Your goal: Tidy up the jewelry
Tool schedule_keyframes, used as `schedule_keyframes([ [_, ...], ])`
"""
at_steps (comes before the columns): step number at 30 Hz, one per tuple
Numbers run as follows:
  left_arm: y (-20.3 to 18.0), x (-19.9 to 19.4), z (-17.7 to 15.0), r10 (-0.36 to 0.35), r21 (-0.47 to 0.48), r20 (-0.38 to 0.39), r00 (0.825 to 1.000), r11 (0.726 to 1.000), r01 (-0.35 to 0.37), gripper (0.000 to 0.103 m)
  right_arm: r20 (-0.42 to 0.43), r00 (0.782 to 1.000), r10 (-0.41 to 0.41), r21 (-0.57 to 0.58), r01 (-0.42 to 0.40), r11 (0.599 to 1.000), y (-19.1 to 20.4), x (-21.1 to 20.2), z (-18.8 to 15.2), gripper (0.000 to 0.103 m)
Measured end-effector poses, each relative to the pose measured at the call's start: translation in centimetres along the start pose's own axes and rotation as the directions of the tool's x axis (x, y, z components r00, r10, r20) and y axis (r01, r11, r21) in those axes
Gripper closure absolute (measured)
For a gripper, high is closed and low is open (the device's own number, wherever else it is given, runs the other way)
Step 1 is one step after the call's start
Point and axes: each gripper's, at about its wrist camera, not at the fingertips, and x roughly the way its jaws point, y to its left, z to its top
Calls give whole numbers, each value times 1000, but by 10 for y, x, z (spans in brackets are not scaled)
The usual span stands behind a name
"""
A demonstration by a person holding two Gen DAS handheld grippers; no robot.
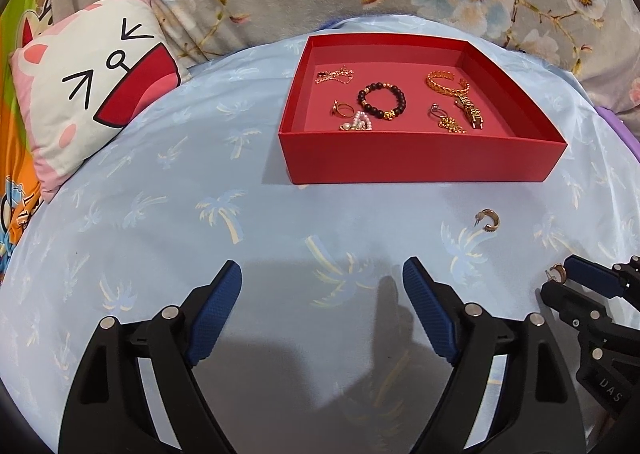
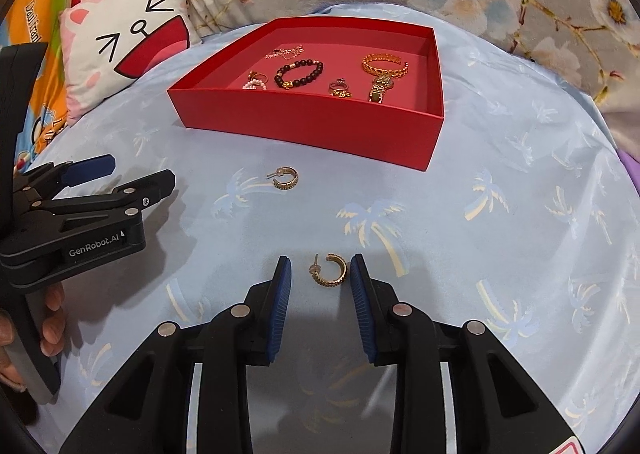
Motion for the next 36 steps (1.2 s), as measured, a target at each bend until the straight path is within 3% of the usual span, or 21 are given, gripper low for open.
schedule_keyframes([
  [9,1,1,0,0,-3,-5,1000,1000,0,23,2,1000,1,20,-1,1000,-3,-1,-1,86],
  [18,-2,0,-1,-13,8,-4,1000,1000,13,23,3,1000,6,39,-6,999,-11,-4,-4,87],
  [27,-46,-4,0,-99,88,-3,995,991,99,23,1,1000,-3,60,3,998,-23,-11,-11,87],
  [36,-76,22,22,-147,56,-62,987,987,151,41,-2,1000,-9,93,9,996,-35,-14,-14,86],
])
